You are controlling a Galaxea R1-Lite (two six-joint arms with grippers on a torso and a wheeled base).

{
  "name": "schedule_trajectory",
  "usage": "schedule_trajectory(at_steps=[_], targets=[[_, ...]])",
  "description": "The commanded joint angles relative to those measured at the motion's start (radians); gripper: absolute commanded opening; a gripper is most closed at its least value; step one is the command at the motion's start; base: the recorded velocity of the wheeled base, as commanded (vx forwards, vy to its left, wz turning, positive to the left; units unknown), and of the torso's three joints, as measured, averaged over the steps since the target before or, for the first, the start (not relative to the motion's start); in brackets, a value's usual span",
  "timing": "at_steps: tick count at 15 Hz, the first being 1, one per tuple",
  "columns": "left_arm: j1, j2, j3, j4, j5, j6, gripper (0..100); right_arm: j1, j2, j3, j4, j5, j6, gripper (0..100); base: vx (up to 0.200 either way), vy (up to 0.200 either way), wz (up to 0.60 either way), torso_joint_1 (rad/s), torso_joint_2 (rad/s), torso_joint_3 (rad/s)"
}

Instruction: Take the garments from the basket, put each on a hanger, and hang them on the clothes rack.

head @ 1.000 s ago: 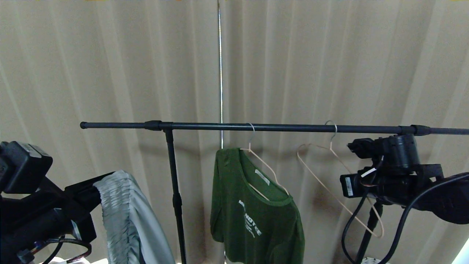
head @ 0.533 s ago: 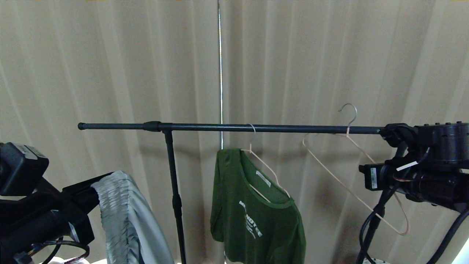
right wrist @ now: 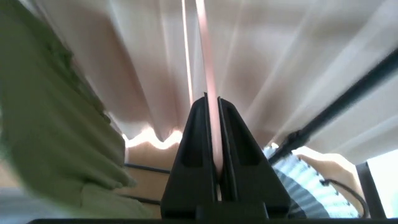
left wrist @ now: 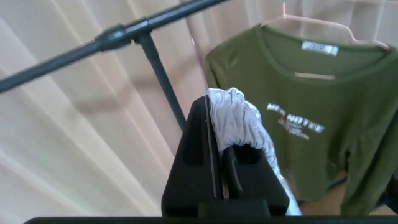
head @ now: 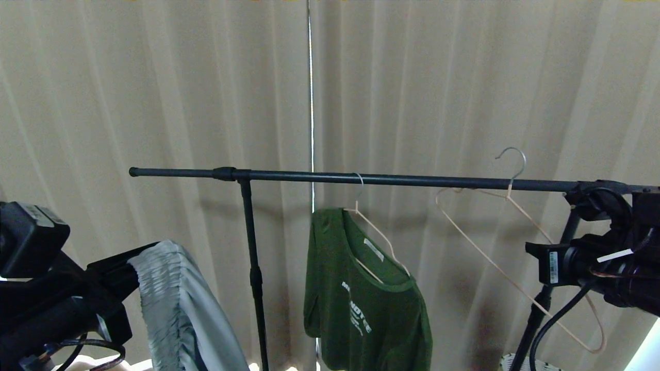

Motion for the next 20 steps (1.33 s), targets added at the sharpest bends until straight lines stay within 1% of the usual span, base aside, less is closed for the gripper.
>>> schedule_trajectory(at_steps=[1,5,10,13,15,16,17,19,20], targets=[[0.0,0.0,-0.001,-0.001,0.0,-0.001,0,0.0,-0.008,-0.001,0.001,0.001,-0.002,0,-0.2,0.0,0.0,-0.012,0.0,0.012],[0.0,0.0,-0.001,-0.001,0.0,-0.001,0,0.0,0.019,0.011,-0.005,0.002,-0.011,0,-0.2,0.0,0.0,-0.001,0.0,0.004],[0.0,0.0,0.002,-0.001,0.0,-0.001,0,0.0,-0.005,0.054,-0.006,0.002,-0.01,0,-0.2,0.0,0.0,0.003,0.0,0.003],[-0.003,0.004,0.022,-0.001,-0.001,0.001,0,0.009,-0.037,0.073,-0.006,0.008,-0.008,0,-0.2,0.0,0.0,0.001,0.0,0.004],[-0.038,0.013,0.013,-0.001,-0.001,-0.001,0,0.043,-0.053,0.071,-0.01,0.019,-0.007,0,0.0,0.0,0.0,0.0,0.0,0.0],[-0.066,0.024,-0.001,-0.001,0.0,-0.001,0,0.068,-0.065,0.067,-0.011,0.033,-0.005,0,0.0,0.0,0.0,0.0,0.0,0.0],[-0.086,0.043,-0.03,0.001,0.002,0.01,0,0.097,-0.08,0.064,-0.013,0.066,-0.007,0,0.0,0.0,0.0,0.0,0.0,0.0],[-0.091,0.124,-0.125,0.009,0.011,0.039,0,0.16,-0.103,0.065,-0.037,0.146,-0.005,0,0.0,0.0,0.0,0.0,0.0,0.0],[-0.091,0.164,-0.163,0.01,0.02,0.039,0,0.187,-0.1,0.067,-0.062,0.157,-0.004,0,0.0,0.0,0.0,0.0,0.0,0.0]])
